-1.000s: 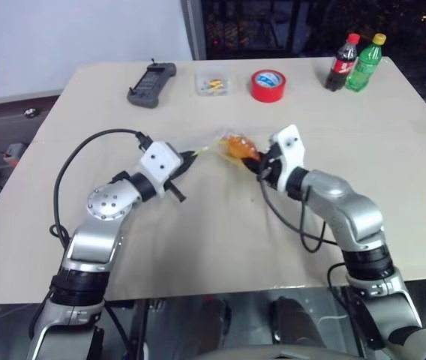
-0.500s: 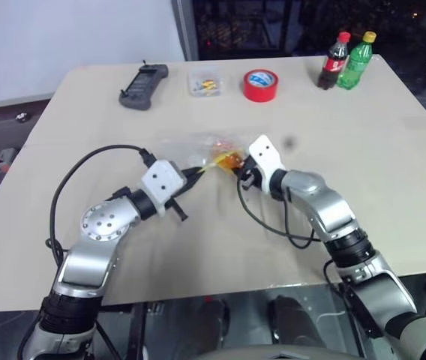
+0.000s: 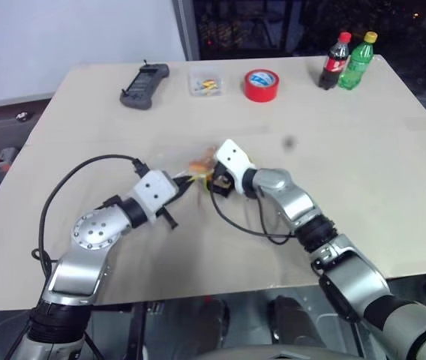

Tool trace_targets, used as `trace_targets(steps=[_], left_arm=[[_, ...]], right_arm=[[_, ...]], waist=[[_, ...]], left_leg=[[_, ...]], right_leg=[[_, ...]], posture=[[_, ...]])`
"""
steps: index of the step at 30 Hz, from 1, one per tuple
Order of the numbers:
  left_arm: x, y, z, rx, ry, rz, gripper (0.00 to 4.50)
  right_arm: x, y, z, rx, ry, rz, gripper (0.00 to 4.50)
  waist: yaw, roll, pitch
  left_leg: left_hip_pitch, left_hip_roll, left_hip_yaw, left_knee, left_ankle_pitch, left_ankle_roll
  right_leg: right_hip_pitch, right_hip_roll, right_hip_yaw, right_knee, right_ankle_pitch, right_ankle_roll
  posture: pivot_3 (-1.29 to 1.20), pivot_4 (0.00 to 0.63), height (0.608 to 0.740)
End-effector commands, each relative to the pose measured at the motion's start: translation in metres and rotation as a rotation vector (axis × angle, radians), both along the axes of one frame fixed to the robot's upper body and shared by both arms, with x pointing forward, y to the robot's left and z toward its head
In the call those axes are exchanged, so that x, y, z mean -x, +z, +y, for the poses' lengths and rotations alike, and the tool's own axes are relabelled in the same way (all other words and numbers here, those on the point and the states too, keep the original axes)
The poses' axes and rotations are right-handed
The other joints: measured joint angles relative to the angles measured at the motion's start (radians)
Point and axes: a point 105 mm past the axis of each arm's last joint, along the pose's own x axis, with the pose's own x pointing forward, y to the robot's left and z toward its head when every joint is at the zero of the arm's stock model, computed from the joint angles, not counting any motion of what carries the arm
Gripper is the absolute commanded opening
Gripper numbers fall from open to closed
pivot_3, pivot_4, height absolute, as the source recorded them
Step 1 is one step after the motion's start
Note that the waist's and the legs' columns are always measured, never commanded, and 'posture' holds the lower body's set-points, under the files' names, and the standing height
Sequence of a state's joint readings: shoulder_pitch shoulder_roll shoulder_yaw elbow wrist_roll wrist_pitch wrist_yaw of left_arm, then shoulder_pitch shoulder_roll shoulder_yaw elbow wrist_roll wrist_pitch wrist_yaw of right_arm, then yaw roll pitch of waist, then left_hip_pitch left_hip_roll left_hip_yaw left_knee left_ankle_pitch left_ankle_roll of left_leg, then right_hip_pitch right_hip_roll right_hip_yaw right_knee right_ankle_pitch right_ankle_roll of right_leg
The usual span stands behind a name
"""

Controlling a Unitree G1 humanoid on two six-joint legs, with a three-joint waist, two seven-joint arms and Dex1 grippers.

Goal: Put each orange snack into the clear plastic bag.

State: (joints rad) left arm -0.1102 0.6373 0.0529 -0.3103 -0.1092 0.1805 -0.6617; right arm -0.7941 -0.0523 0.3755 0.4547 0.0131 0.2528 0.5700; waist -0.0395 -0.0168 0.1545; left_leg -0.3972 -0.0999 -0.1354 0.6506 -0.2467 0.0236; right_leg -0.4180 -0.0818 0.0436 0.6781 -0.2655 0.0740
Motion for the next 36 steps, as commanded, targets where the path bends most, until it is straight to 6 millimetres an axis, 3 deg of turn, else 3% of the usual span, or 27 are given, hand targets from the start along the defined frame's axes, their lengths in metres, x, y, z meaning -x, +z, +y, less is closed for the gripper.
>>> trace_targets(steps=[1, 6, 10, 12, 15, 18, 25, 26, 32, 36], left_arm=[[-0.005, 0.019, 0.011, 0.083, 0.069, -0.038, 0.00], [-0.012, 0.034, 0.017, 0.130, 0.075, -0.048, 0.00], [-0.015, 0.039, 0.018, 0.144, 0.066, -0.050, 0.00], [-0.015, 0.040, 0.018, 0.145, 0.058, -0.049, 0.00], [-0.014, 0.041, 0.018, 0.135, 0.047, -0.051, 0.00], [-0.012, 0.042, 0.017, 0.122, 0.044, -0.059, 0.00], [-0.010, 0.045, 0.020, 0.120, 0.056, -0.073, 0.00], [-0.010, 0.045, 0.020, 0.120, 0.057, -0.075, 0.00], [-0.030, 0.064, 0.022, 0.144, 0.075, -0.128, 0.00], [-0.069, 0.110, 0.020, 0.157, 0.118, -0.293, 0.00]], right_arm=[[0.011, 0.027, -0.026, -0.043, 0.036, -0.112, 4.47], [0.025, 0.037, -0.057, 0.109, 0.034, -0.364, 4.47], [0.014, 0.022, -0.074, 0.322, -0.013, -0.515, 4.47], [-0.001, 0.011, -0.080, 0.437, -0.049, -0.573, 4.47], [-0.013, 0.010, -0.077, 0.449, -0.060, -0.603, 4.47], [-0.018, 0.013, -0.070, 0.414, -0.058, -0.596, 3.58], [-0.023, 0.033, -0.073, 0.364, -0.060, -0.619, 0.30], [-0.023, 0.036, -0.074, 0.355, -0.062, -0.618, 0.03], [-0.048, 0.070, -0.095, 0.354, -0.195, -0.659, 0.03], [-0.079, 0.114, -0.133, 0.386, -0.411, -0.747, 0.03]], waist=[[0.005, 0.000, 0.000], [0.000, 0.000, 0.000], [-0.006, 0.000, 0.000], [-0.007, 0.000, 0.000], [-0.003, 0.000, 0.000], [-0.003, 0.000, 0.000], [-0.002, 0.000, 0.000], [-0.002, 0.000, 0.000], [-0.002, 0.000, 0.000], [0.004, -0.001, 0.001]], left_leg=[[0.000, 0.000, 0.000, 0.000, 0.000, 0.000], [-0.001, 0.000, -0.001, 0.000, 0.000, 0.000], [0.001, 0.001, 0.001, 0.000, 0.000, 0.000], [0.001, 0.001, 0.002, 0.000, 0.000, 0.000], [0.001, 0.001, 0.002, 0.000, 0.000, 0.000], [0.000, 0.001, 0.002, 0.000, 0.000, 0.000], [0.000, 0.001, 0.002, 0.000, 0.000, 0.000], [0.000, 0.001, 0.001, 0.000, 0.000, 0.000], [0.000, 0.001, 0.001, 0.000, 0.000, 0.000], [-0.001, 0.000, -0.001, 0.001, 0.001, -0.001]], right_leg=[[0.000, 0.000, -0.001, 0.000, 0.000, 0.000], [0.000, 0.000, -0.001, 0.001, 0.000, 0.000], [0.000, 0.000, 0.001, 0.001, 0.000, 0.000], [0.000, 0.001, 0.002, 0.001, 0.000, 0.000], [0.000, 0.001, 0.002, 0.001, 0.000, 0.000], [0.000, 0.001, 0.002, 0.000, 0.000, 0.000], [0.000, 0.001, 0.002, 0.000, 0.000, 0.000], [0.000, 0.001, 0.002, 0.000, 0.000, 0.000], [0.000, 0.001, 0.001, 0.000, 0.000, 0.000], [0.000, 0.001, -0.001, 0.001, 0.001, -0.001]], posture=[[0.00, 0.150, 0.740], [0.00, 0.150, 0.740], [0.00, 0.150, 0.740], [0.00, 0.150, 0.740], [0.00, 0.150, 0.740], [0.00, 0.150, 0.740], [0.00, 0.150, 0.740], [0.00, 0.150, 0.740], [0.00, 0.150, 0.740], [0.00, 0.150, 0.740]])
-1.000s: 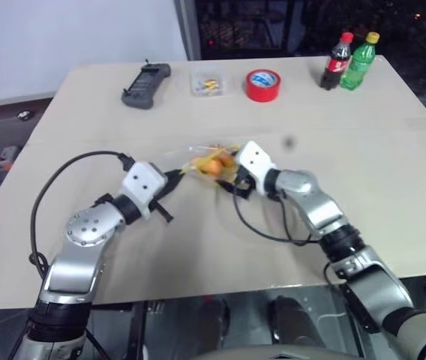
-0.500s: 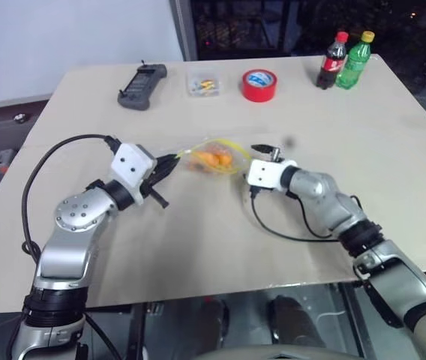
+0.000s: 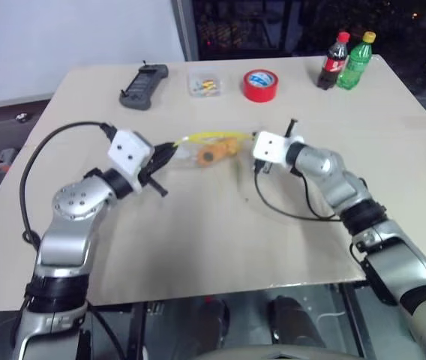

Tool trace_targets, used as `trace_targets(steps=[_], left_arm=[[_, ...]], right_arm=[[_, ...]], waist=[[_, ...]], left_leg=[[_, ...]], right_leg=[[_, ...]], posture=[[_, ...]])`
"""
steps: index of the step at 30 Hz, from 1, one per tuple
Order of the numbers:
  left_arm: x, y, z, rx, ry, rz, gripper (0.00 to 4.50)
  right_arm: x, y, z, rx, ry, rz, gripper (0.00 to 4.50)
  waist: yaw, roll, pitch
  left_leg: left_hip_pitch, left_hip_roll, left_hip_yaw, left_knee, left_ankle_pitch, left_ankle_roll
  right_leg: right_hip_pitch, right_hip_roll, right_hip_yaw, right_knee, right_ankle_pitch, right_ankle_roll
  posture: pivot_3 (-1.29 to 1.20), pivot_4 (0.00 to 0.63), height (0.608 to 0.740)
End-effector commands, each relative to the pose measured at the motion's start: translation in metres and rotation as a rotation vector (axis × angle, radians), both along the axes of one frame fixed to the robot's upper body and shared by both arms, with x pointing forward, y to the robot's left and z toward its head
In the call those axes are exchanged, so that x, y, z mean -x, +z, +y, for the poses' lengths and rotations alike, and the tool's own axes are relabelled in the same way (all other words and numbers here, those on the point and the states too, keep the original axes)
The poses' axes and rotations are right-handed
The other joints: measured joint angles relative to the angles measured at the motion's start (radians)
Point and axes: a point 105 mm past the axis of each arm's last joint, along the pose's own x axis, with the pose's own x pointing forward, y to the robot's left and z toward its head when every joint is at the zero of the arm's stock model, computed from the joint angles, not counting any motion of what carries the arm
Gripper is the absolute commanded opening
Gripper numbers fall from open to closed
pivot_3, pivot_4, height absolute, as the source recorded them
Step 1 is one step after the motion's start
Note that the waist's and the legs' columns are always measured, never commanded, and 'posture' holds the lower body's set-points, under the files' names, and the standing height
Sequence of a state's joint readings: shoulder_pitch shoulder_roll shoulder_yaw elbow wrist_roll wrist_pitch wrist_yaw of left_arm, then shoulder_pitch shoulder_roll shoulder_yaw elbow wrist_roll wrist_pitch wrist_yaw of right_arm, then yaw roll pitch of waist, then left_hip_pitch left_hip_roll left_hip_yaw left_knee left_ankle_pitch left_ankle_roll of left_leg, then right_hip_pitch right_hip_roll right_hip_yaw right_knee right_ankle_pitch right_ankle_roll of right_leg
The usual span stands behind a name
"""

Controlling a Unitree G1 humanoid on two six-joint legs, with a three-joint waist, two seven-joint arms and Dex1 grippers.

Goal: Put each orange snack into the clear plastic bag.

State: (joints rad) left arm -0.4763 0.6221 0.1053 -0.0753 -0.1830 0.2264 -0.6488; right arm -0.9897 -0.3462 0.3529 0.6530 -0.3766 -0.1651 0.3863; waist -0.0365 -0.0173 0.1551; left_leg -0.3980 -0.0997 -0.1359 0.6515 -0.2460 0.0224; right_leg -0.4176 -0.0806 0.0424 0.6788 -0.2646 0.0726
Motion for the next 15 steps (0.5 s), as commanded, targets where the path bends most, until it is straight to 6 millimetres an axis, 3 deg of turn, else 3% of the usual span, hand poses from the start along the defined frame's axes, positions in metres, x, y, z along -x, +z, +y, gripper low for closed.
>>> trace_targets(steps=[1, 4, 6, 8, 11, 12, 13, 15], left_arm=[[-0.021, 0.048, 0.004, 0.025, 0.071, -0.190, 0.00], [-0.025, 0.057, -0.009, 0.013, 0.036, -0.250, 0.00], [-0.021, 0.047, -0.020, -0.042, 0.000, -0.259, 0.00], [-0.019, 0.036, -0.026, -0.072, 0.011, -0.267, 0.00], [-0.014, 0.019, -0.037, -0.115, 0.037, -0.286, 0.00], [-0.011, 0.013, -0.040, -0.132, 0.038, -0.288, 0.00], [-0.007, 0.006, -0.044, -0.165, 0.029, -0.291, 0.00], [0.002, -0.009, -0.049, -0.235, -0.002, -0.296, 0.00]], right_arm=[[-0.021, 0.054, -0.046, -0.063, -0.181, -0.165, 0.03], [-0.022, 0.071, -0.064, -0.074, -0.217, -0.214, 0.03], [-0.016, 0.062, -0.074, -0.047, -0.205, -0.189, 0.03], [-0.007, 0.042, -0.080, -0.017, -0.181, -0.111, 0.03], [0.013, 0.003, -0.093, 0.037, -0.170, -0.008, 0.83], [0.020, -0.008, -0.097, 0.047, -0.172, 0.022, 0.89], [0.033, -0.021, -0.098, 0.058, -0.140, 0.085, 1.56], [0.066, -0.031, -0.091, 0.071, -0.020, 0.167, 1.76]], waist=[[0.001, 0.000, 0.000], [-0.005, -0.001, 0.000], [-0.010, -0.001, -0.001], [-0.019, -0.001, -0.001], [-0.027, -0.001, -0.001], [-0.035, 0.000, 0.000], [-0.036, 0.000, 0.000], [-0.032, 0.002, -0.001]], left_leg=[[-0.001, 0.000, 0.000, 0.000, 0.000, 0.000], [-0.002, -0.001, -0.001, 0.000, 0.000, 0.000], [-0.002, -0.001, 0.000, -0.003, 0.000, 0.001], [-0.002, -0.001, 0.000, -0.003, -0.001, 0.001], [-0.004, -0.001, -0.001, -0.003, -0.001, 0.002], [-0.004, -0.001, -0.001, -0.003, -0.001, 0.002], [-0.015, -0.001, 0.002, 0.003, -0.001, 0.002], [-0.015, -0.001, 0.001, 0.004, -0.001, 0.001]], right_leg=[[0.000, 0.000, 0.000, 0.000, 0.000, 0.000], [0.000, -0.001, 0.000, -0.003, 0.000, 0.000], [0.000, -0.003, 0.000, -0.007, 0.000, 0.000], [-0.001, -0.006, -0.001, -0.008, 0.000, 0.000], [-0.002, -0.006, -0.001, -0.008, 0.000, 0.000], [-0.003, -0.006, -0.001, -0.008, 0.000, 0.000], [-0.017, -0.006, 0.002, 0.001, 0.000, 0.000], [-0.017, -0.006, 0.002, 0.003, 0.001, 0.000]], posture=[[0.00, 0.150, 0.740], [0.00, 0.150, 0.740], [0.00, 0.150, 0.740], [0.00, 0.150, 0.740], [0.00, 0.150, 0.740], [0.00, 0.150, 0.740], [0.00, 0.150, 0.740], [0.00, 0.150, 0.740]])
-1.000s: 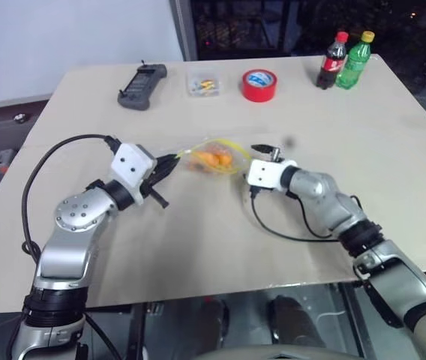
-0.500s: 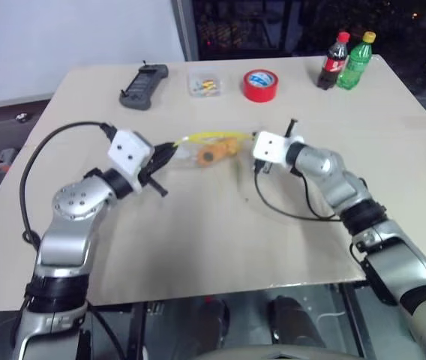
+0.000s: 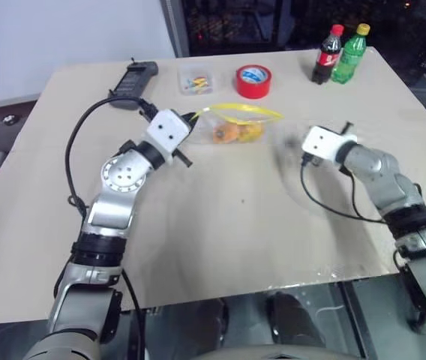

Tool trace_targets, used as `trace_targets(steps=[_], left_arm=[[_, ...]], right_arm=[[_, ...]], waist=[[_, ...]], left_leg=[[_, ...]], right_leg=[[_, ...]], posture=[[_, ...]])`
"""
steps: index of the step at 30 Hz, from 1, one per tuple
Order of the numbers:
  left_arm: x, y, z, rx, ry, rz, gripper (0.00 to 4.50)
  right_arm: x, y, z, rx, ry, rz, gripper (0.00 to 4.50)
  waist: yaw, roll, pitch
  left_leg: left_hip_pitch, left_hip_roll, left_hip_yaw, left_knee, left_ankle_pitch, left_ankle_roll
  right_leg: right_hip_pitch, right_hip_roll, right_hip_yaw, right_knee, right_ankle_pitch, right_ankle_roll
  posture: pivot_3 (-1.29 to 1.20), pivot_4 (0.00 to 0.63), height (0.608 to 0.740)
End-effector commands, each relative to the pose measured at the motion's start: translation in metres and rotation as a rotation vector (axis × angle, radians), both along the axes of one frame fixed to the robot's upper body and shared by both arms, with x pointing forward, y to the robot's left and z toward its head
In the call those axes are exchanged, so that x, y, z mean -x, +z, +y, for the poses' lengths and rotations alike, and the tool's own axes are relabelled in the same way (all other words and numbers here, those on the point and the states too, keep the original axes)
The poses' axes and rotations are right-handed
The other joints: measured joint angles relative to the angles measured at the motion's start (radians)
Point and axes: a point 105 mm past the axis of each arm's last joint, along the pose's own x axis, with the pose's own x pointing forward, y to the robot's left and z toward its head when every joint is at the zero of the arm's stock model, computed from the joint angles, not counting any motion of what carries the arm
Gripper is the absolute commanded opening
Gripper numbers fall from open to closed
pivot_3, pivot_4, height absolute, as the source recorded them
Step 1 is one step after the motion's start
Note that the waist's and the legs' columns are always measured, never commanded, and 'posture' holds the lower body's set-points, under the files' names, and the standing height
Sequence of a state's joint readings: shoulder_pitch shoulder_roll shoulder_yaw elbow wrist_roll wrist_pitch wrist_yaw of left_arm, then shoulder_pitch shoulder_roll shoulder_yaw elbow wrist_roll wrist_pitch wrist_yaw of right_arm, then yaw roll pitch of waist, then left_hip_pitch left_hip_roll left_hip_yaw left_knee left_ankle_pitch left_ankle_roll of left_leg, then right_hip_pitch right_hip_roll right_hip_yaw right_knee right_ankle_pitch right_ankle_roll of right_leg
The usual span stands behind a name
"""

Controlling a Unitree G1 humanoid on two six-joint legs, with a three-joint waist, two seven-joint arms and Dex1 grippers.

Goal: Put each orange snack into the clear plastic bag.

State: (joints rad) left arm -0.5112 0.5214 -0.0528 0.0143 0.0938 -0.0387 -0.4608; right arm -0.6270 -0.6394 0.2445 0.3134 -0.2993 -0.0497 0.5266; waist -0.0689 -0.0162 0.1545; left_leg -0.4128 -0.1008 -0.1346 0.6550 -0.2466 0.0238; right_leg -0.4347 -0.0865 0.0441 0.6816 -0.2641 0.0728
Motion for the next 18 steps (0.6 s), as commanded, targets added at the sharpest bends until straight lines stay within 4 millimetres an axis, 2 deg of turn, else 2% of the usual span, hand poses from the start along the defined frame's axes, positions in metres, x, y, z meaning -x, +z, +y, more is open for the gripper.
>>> trace_targets(steps=[1, 4, 6, 8, 10, 13, 15, 18], left_arm=[[0.017, -0.003, -0.010, -0.103, -0.046, -0.075, 0.00], [0.025, -0.008, -0.011, -0.172, -0.074, -0.088, 0.00], [0.028, -0.010, -0.010, -0.210, -0.092, -0.095, 0.00], [0.029, -0.011, -0.011, -0.234, -0.106, -0.102, 0.00], [0.031, -0.011, -0.014, -0.240, -0.123, -0.111, 0.00], [0.033, -0.012, -0.016, -0.246, -0.133, -0.124, 0.00], [0.035, -0.013, -0.017, -0.247, -0.135, -0.128, 0.00], [0.039, -0.015, -0.017, -0.248, -0.137, -0.127, 0.00]], right_arm=[[0.042, 0.022, 0.025, -0.030, 0.201, 0.016, 1.76], [0.056, 0.046, 0.052, -0.043, 0.280, -0.067, 1.76], [0.061, 0.064, 0.082, -0.023, 0.347, -0.154, 1.76], [0.064, 0.071, 0.111, -0.003, 0.417, -0.193, 1.76], [0.065, 0.073, 0.138, -0.002, 0.474, -0.202, 1.76], [0.062, 0.070, 0.164, 0.021, 0.520, -0.203, 1.76], [0.057, 0.069, 0.176, 0.028, 0.529, -0.204, 1.76], [0.053, 0.067, 0.181, 0.035, 0.540, -0.205, 1.76]], waist=[[0.002, 0.001, -0.001], [-0.001, 0.001, 0.000], [-0.002, 0.001, 0.000], [0.008, 0.001, 0.000], [0.015, 0.001, 0.000], [0.031, 0.001, 0.000], [0.037, 0.001, 0.000], [0.041, 0.001, 0.000]], left_leg=[[0.002, 0.000, 0.000, 0.000, 0.000, 0.000], [0.002, 0.000, 0.001, 0.001, 0.000, 0.000], [0.004, 0.000, 0.002, 0.001, 0.000, 0.000], [0.009, 0.001, 0.004, 0.000, 0.000, 0.000], [0.015, 0.002, 0.001, -0.002, 0.000, 0.000], [0.016, 0.002, 0.000, -0.002, 0.000, 0.000], [0.014, 0.000, 0.000, -0.002, 0.000, 0.000], [0.014, -0.001, 0.000, -0.002, 0.000, 0.000]], right_leg=[[0.002, 0.000, 0.000, 0.000, 0.000, 0.000], [0.002, 0.001, 0.002, 0.001, 0.001, 0.001], [0.002, 0.001, 0.003, 0.002, 0.002, 0.001], [0.006, 0.002, 0.004, 0.004, 0.003, 0.001], [0.013, 0.003, 0.001, 0.000, 0.003, 0.001], [0.015, 0.006, 0.000, -0.003, 0.003, 0.001], [0.015, 0.005, 0.000, -0.004, 0.003, 0.001], [0.015, 0.004, 0.000, -0.004, 0.003, 0.001]], posture=[[0.00, 0.150, 0.740], [0.00, 0.150, 0.740], [0.00, 0.150, 0.740], [0.00, 0.150, 0.740], [0.00, 0.150, 0.740], [0.00, 0.150, 0.740], [0.00, 0.150, 0.740], [0.00, 0.150, 0.740]])
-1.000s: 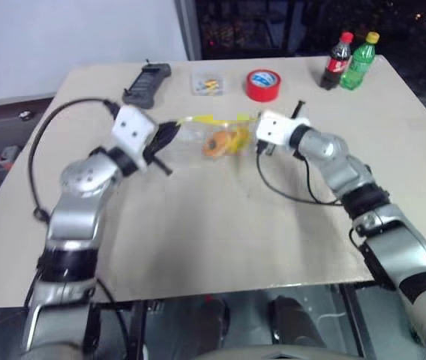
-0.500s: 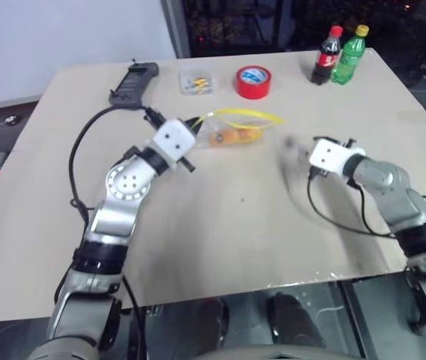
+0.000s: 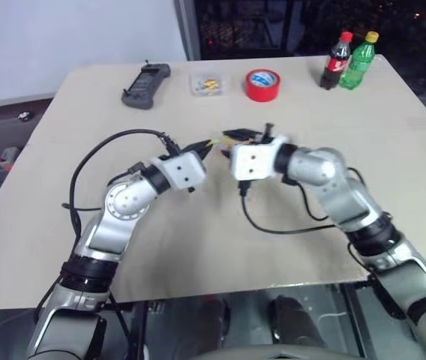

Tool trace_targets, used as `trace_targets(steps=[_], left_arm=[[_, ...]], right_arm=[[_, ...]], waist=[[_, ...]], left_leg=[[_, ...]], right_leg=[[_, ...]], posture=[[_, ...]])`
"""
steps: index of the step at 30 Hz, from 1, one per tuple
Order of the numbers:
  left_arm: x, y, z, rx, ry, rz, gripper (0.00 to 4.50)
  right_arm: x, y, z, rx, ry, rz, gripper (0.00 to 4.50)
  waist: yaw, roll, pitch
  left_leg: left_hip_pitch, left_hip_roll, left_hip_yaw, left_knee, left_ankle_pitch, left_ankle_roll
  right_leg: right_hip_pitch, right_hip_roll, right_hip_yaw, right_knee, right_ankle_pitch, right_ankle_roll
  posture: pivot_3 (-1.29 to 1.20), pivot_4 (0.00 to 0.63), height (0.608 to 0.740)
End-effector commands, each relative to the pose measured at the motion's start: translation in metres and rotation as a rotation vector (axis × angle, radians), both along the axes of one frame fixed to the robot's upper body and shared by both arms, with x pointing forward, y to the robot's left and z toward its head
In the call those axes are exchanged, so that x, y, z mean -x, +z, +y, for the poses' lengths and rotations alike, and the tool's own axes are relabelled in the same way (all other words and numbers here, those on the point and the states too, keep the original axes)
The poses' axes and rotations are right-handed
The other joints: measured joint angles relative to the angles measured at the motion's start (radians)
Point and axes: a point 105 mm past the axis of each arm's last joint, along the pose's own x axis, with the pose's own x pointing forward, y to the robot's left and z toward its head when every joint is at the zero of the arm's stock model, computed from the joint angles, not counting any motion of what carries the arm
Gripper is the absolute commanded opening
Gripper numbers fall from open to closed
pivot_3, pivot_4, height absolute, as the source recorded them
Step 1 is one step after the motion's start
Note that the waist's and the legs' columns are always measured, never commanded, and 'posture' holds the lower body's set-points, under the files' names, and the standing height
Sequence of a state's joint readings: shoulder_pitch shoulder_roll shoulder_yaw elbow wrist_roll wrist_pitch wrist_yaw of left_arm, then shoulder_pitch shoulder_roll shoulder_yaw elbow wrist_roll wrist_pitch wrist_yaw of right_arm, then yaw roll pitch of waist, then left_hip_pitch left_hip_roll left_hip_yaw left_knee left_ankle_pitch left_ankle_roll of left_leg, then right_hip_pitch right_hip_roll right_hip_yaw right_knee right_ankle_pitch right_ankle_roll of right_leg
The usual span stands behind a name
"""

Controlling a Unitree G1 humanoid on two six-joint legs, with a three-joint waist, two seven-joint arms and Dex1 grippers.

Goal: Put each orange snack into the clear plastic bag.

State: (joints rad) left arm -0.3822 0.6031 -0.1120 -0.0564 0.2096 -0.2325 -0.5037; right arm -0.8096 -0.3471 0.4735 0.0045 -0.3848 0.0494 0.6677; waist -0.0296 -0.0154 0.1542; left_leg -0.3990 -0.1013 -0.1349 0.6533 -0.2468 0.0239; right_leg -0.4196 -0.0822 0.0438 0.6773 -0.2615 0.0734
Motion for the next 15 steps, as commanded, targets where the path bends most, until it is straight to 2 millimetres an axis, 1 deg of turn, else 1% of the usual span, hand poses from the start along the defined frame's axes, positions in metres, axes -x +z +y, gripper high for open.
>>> trace_targets(steps=[1, 3, 6, 15], left_arm=[[0.0087, 0.0123, -0.0040, 0.004, -0.025, -0.063, 0.00], [0.0095, 0.0124, -0.0036, 0.009, -0.022, -0.061, 0.00], [0.0100, 0.0126, -0.0031, 0.016, -0.017, -0.057, 0.00], [0.0094, 0.0139, -0.0019, 0.035, -0.006, -0.052, 0.00]], right_arm=[[-0.0022, 0.0105, 0.0037, -0.003, 0.018, -0.058, 1.76], [-0.0035, 0.0089, 0.0044, 0.006, 0.023, -0.058, 1.76], [-0.0037, 0.0085, 0.0050, 0.014, 0.031, -0.069, 0.95], [-0.0038, 0.0076, 0.0047, 0.023, 0.038, -0.072, 0.95]], waist=[[0.000, 0.000, 0.000], [-0.003, 0.000, 0.000], [-0.009, 0.000, 0.000], [-0.012, 0.000, 0.000]], left_leg=[[0.000, 0.000, -0.001, 0.000, 0.000, 0.000], [0.000, 0.001, 0.000, 0.000, 0.000, 0.000], [0.000, 0.001, 0.000, 0.000, 0.000, 0.000], [0.000, 0.001, 0.000, 0.000, 0.000, 0.000]], right_leg=[[0.000, 0.000, -0.001, 0.000, 0.000, 0.000], [0.000, 0.001, 0.000, 0.000, 0.000, 0.000], [-0.001, 0.001, 0.000, 0.001, 0.000, 0.000], [-0.001, 0.002, 0.000, 0.001, 0.000, 0.000]], posture=[[0.00, 0.150, 0.740], [0.00, 0.150, 0.740], [0.00, 0.150, 0.740], [0.00, 0.150, 0.740]])
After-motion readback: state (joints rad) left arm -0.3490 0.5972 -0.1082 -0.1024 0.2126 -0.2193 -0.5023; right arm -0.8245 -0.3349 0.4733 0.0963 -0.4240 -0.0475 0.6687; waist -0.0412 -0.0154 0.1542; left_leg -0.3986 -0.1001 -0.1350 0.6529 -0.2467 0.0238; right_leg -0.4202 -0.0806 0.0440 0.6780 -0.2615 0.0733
